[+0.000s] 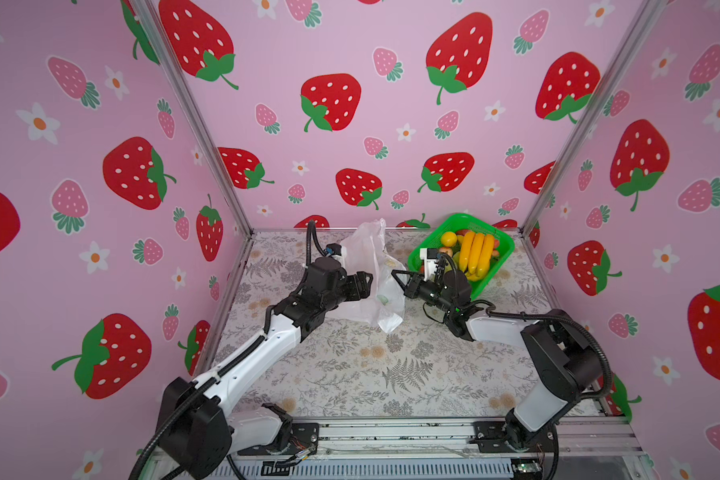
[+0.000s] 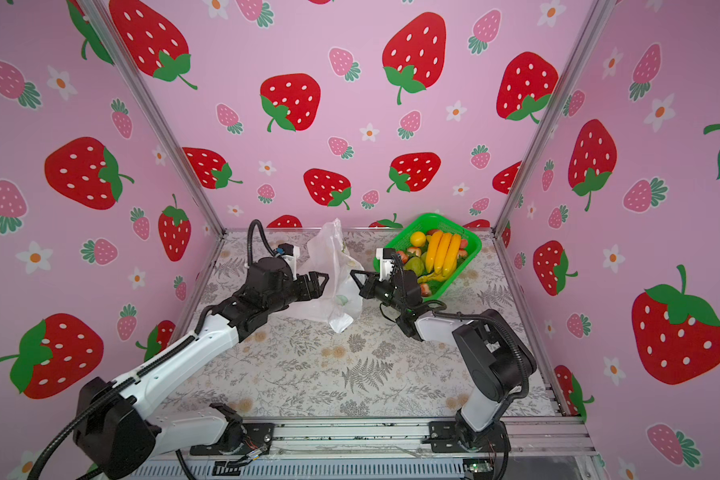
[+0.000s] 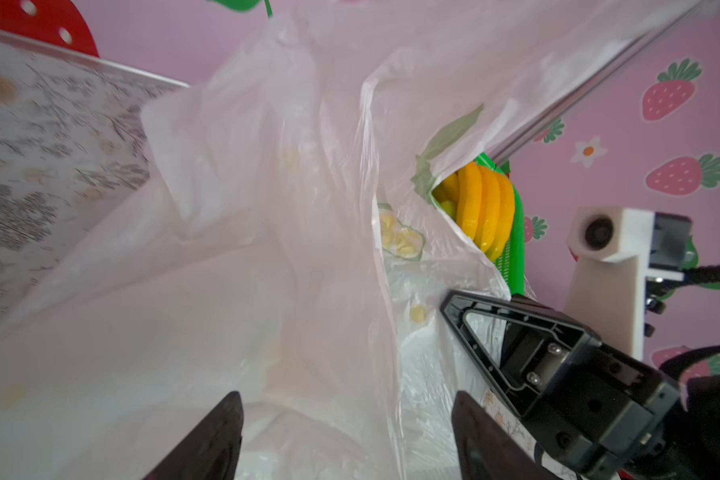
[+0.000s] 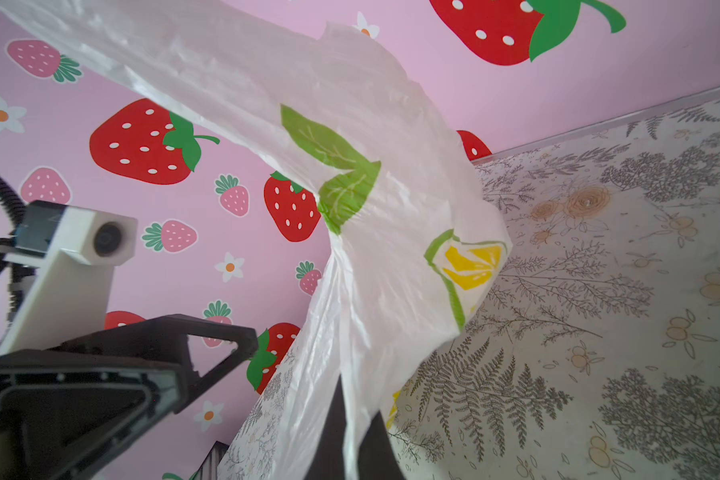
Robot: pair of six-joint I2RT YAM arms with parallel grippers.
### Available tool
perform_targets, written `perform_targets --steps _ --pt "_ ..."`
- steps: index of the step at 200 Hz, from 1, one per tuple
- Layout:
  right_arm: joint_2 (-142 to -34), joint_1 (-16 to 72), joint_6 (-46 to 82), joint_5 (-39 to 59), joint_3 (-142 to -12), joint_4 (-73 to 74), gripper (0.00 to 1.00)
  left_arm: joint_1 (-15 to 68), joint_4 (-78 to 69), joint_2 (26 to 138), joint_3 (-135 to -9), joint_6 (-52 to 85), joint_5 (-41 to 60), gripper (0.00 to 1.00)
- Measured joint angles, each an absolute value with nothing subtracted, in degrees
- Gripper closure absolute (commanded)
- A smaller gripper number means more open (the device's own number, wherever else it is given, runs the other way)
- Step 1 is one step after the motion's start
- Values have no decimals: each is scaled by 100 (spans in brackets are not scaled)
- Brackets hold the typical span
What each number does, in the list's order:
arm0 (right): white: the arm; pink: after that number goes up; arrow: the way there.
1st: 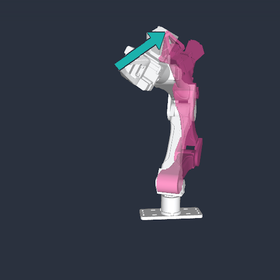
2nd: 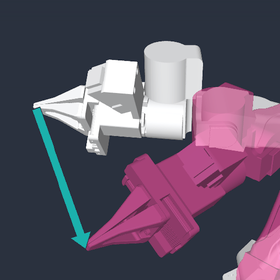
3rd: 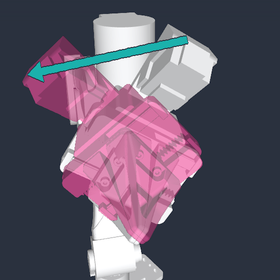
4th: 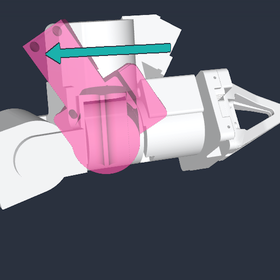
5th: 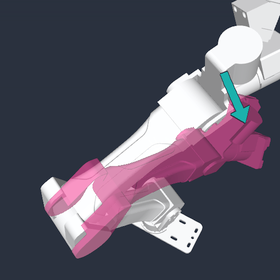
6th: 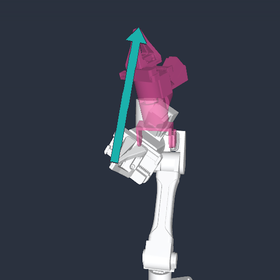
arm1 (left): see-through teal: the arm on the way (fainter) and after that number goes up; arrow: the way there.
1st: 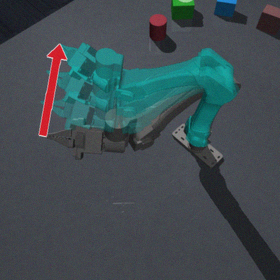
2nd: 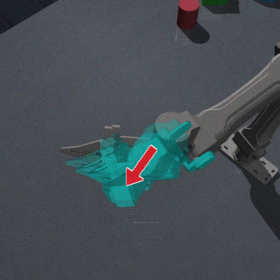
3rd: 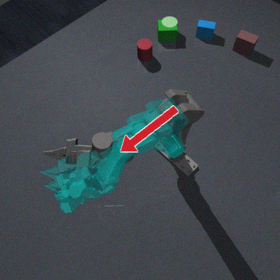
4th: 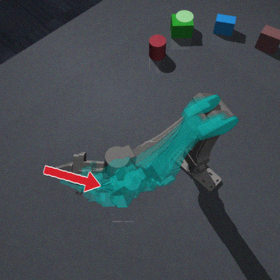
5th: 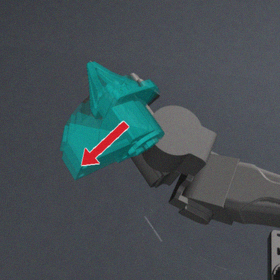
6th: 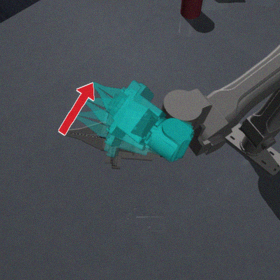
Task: Place the fake fruits into the plastic bag and tie a complex knot
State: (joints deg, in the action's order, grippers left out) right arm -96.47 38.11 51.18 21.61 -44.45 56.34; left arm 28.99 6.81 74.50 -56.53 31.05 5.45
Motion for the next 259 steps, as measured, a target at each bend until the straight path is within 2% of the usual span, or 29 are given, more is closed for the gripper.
perform_targets --steps 43,86,120,159,188,217,259 --pt "-9657 3828 5179 2165 -4320 5929 100 2928 733 8506 -6316 3131 1085 20" --pt "-9657 3830 5175 2165 -4252 6040 100 2969 805 9205 -6895 3022 969 33" --pt "-9657 3833 5107 2143 -4176 6016 100 3002 1017 9509 -7061 2860 598 59" --pt "-9531 3771 4670 1789 -4169 5435 99 3039 1479 9623 -7367 2467 198 100" --pt "-9262 3520 4309 1295 -4058 4759 94 2961 1656 8805 -7188 2364 158 100" --pt "-9238 3341 4029 886 -4027 4222 90 2639 1605 7728 -6963 2755 565 100" --pt "-9268 3352 3511 711 -4211 3461 79 2178 1920 7614 -6956 3435 1691 100"
